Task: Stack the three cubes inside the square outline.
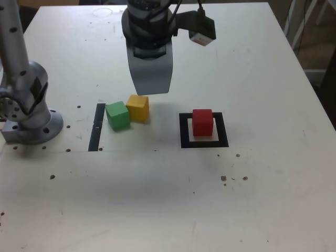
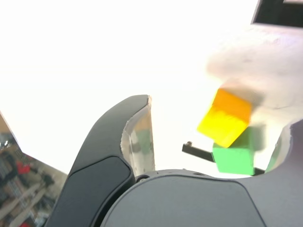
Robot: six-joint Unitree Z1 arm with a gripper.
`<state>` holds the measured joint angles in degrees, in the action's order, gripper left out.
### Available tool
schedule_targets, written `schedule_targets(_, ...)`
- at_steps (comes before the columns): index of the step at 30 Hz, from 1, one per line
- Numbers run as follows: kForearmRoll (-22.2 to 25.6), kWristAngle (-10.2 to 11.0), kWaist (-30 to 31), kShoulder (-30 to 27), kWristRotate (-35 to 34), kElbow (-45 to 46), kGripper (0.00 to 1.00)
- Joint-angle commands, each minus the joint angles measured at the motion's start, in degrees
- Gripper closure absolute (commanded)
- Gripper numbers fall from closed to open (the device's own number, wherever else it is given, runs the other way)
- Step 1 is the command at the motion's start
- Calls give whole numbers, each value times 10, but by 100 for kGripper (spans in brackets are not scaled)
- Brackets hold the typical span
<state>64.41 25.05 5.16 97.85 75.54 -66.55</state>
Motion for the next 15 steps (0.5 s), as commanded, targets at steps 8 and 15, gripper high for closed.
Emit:
schedule_targets(8,-64,-9,-16,-20,29,72,7)
schedule_targets(15,-67,-18,-16,-25,42,77,7)
